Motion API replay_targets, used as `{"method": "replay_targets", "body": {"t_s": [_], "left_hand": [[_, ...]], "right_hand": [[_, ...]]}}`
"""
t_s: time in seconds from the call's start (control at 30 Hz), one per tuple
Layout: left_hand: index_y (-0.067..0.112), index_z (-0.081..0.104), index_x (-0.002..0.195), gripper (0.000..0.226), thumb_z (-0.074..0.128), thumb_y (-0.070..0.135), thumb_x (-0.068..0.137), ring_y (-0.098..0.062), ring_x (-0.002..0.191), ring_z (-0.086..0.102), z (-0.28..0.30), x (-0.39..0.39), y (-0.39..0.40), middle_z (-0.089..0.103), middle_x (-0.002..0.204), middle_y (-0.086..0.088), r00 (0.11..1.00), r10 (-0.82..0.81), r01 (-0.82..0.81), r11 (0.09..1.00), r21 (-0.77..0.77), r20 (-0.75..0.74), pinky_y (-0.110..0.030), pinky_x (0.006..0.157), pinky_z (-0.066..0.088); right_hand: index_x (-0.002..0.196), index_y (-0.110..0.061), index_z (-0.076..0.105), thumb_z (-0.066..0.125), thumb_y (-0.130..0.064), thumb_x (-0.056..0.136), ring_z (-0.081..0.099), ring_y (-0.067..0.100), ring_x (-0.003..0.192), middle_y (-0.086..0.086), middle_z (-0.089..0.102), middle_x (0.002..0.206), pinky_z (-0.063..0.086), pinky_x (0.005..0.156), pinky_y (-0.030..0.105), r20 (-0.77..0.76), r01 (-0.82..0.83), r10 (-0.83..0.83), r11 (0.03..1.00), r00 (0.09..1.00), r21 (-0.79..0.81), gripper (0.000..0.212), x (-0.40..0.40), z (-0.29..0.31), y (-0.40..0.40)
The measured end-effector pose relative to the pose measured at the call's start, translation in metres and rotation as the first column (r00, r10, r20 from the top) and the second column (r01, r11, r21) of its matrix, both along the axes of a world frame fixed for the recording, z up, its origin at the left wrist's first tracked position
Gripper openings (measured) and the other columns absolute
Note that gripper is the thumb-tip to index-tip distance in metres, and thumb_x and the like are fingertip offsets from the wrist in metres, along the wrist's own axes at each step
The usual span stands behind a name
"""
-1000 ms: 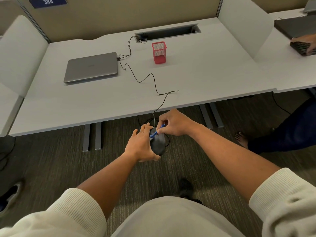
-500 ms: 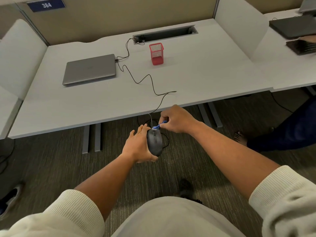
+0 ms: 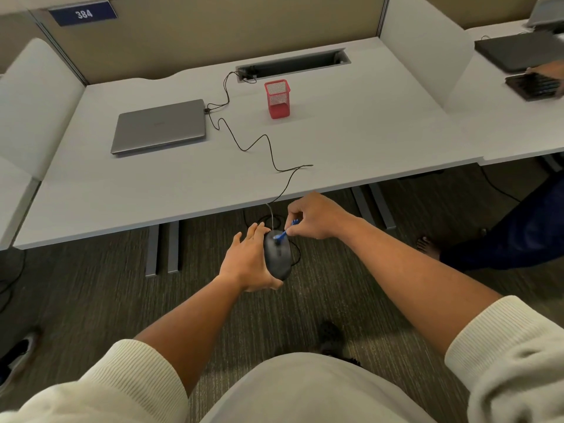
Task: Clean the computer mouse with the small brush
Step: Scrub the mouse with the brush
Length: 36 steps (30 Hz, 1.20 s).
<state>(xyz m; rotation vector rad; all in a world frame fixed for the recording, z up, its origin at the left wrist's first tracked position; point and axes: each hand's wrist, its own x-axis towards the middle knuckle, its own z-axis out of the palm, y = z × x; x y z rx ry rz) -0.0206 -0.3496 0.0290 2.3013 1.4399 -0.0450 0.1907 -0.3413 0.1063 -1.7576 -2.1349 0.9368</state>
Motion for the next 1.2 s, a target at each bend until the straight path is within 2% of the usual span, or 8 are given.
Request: {"method": "replay_targets", "body": {"t_s": [0.07, 0.27, 0.43, 0.6, 0.77, 0.9, 1.07, 1.2], "left_hand": [[0.02, 0.019, 0.154, 0.133, 0.087, 0.066, 0.05, -0.025, 0.149, 0.023, -0.0007, -0.0018, -0.0014, 0.021, 0.163, -0.003, 1.0, -0.001, 0.001, 1.0, 0.001, -0.004, -0.046, 0.124, 0.01], [0.02, 0.017, 0.155, 0.133, 0.087, 0.066, 0.051, -0.027, 0.149, 0.021, 0.0006, -0.001, -0.0029, 0.02, 0.164, -0.003, 1.0, 0.013, -0.013, 1.0, 0.001, 0.001, -0.045, 0.122, 0.01], [0.019, 0.016, 0.156, 0.133, 0.086, 0.067, 0.053, -0.026, 0.151, 0.018, 0.0013, 0.0001, -0.0021, 0.016, 0.165, -0.003, 1.0, 0.001, -0.001, 1.0, 0.003, -0.021, -0.045, 0.124, 0.007], [0.021, 0.016, 0.155, 0.133, 0.086, 0.067, 0.052, -0.026, 0.151, 0.019, 0.0045, 0.0005, -0.0015, 0.017, 0.165, -0.003, 1.0, 0.001, -0.001, 1.0, 0.003, -0.007, -0.046, 0.123, 0.008], [0.021, 0.016, 0.156, 0.133, 0.087, 0.067, 0.052, -0.028, 0.151, 0.017, 0.0058, -0.001, -0.0018, 0.015, 0.166, -0.002, 1.0, 0.005, -0.005, 1.0, 0.0, -0.015, -0.045, 0.122, 0.008], [0.021, 0.015, 0.156, 0.135, 0.087, 0.067, 0.052, -0.027, 0.15, 0.019, 0.0072, -0.0007, -0.0008, 0.016, 0.165, -0.002, 1.0, 0.008, -0.008, 1.0, 0.002, -0.009, -0.045, 0.123, 0.008], [0.023, 0.017, 0.155, 0.133, 0.087, 0.066, 0.052, -0.03, 0.15, 0.018, 0.0079, -0.0015, -0.0028, 0.016, 0.165, -0.002, 1.0, 0.018, -0.018, 1.0, 0.001, -0.003, -0.045, 0.121, 0.009], [0.021, 0.016, 0.156, 0.134, 0.087, 0.066, 0.051, -0.028, 0.15, 0.019, 0.0077, -0.0029, -0.0028, 0.017, 0.165, -0.003, 1.0, 0.005, -0.005, 1.0, 0.01, 0.001, -0.043, 0.121, 0.007]], "right_hand": [[0.08, -0.015, 0.071, 0.078, -0.021, 0.078, 0.067, 0.01, 0.065, -0.002, 0.074, 0.075, 0.055, 0.068, 0.032, -0.073, -0.045, 0.037, 0.992, 0.997, -0.119, 0.009, 0.0016, 0.0019, -0.0011], [0.083, -0.016, 0.075, 0.074, -0.023, 0.082, 0.062, 0.007, 0.072, -0.009, 0.072, 0.083, 0.052, 0.066, 0.031, -0.003, 0.058, -0.058, 0.991, 0.998, 0.12, 0.007, 0.0024, 0.0035, 0.0016], [0.082, -0.01, 0.07, 0.078, -0.02, 0.079, 0.065, 0.004, 0.058, -0.008, 0.073, 0.077, 0.054, 0.062, 0.027, -0.123, 0.008, -0.019, 0.996, 0.992, -0.086, 0.013, -0.0006, 0.0027, 0.0017], [0.083, -0.015, 0.071, 0.073, -0.023, 0.082, 0.061, 0.009, 0.072, -0.004, 0.072, 0.086, 0.05, 0.063, 0.029, 0.002, 0.136, -0.138, 0.982, 0.99, 0.129, 0.009, -0.0016, -0.0019, 0.0045], [0.083, -0.013, 0.068, 0.077, -0.022, 0.081, 0.065, 0.002, 0.065, -0.007, 0.074, 0.086, 0.052, 0.06, 0.02, -0.101, 0.048, -0.052, 0.998, 0.994, -0.04, 0.013, -0.0002, -0.003, 0.0034], [0.085, -0.015, 0.07, 0.072, -0.024, 0.084, 0.062, 0.007, 0.075, -0.009, 0.072, 0.087, 0.053, 0.068, 0.031, -0.013, 0.146, -0.146, 0.981, 0.989, 0.126, 0.009, 0.0009, -0.0052, 0.0023], [0.084, -0.013, 0.069, 0.076, -0.021, 0.083, 0.064, 0.004, 0.068, -0.009, 0.073, 0.087, 0.055, 0.068, 0.028, -0.14, 0.091, -0.092, 0.996, 0.986, -0.008, 0.011, -0.0016, -0.0047, 0.0018], [0.086, -0.017, 0.069, 0.072, -0.024, 0.085, 0.06, 0.005, 0.075, -0.012, 0.069, 0.086, 0.052, 0.069, 0.031, -0.035, 0.169, -0.166, 0.977, 0.986, 0.127, 0.007, -0.0003, -0.0059, 0.002]]}}
